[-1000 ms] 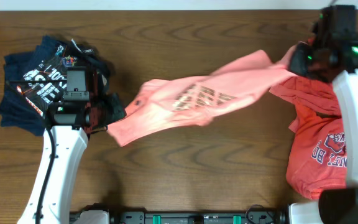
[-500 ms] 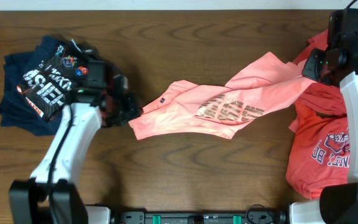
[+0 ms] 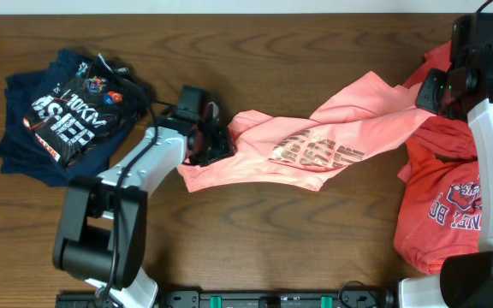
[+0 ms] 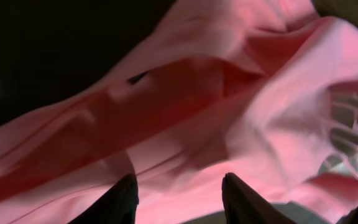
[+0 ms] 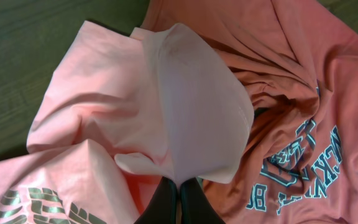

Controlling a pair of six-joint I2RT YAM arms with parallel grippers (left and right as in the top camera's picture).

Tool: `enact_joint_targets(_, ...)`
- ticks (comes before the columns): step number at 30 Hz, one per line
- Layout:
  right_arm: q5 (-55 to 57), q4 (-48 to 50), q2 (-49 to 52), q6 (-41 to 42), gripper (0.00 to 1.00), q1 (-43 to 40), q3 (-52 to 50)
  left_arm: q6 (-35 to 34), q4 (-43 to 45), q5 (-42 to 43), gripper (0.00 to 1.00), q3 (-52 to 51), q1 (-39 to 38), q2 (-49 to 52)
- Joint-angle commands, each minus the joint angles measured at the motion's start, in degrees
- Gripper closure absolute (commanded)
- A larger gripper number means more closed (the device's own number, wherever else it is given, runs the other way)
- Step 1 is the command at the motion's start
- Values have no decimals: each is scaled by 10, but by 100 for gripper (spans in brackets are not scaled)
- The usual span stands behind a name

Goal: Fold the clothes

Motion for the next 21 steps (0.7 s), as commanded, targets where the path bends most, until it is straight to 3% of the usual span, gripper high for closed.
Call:
enact_joint_targets(1,3,-1,0,-11,98,-2,0,-34,26,-1,53,-4,-14,11)
enact_joint_targets(5,3,-5,0,-11,99,-2,0,-34,63,-18,53,-4,-21,12)
enact_joint_targets(6,3,-5,0,-11,99,-2,0,-34,66,-22,56,-4,-21,12)
enact_joint_targets(8,3,-6,0,-11,99,-2,0,-34,70,-22,73,-4,-21,13)
enact_joint_targets(10,4,-8,0,-11,99,-2,0,-34,70,-21,76,-4,-21,14)
enact_joint_targets(12,4,-10,0,-11,99,-2,0,-34,61,-19,74,-4,-21,14)
enact_joint_targets(15,4,-11,0,-11,98,-3,0,-34,38,-19,57,-4,-21,14)
enact_joint_targets(21,4,-11,0,-11,98,-8,0,-34,36,-19,49,-4,-24,22)
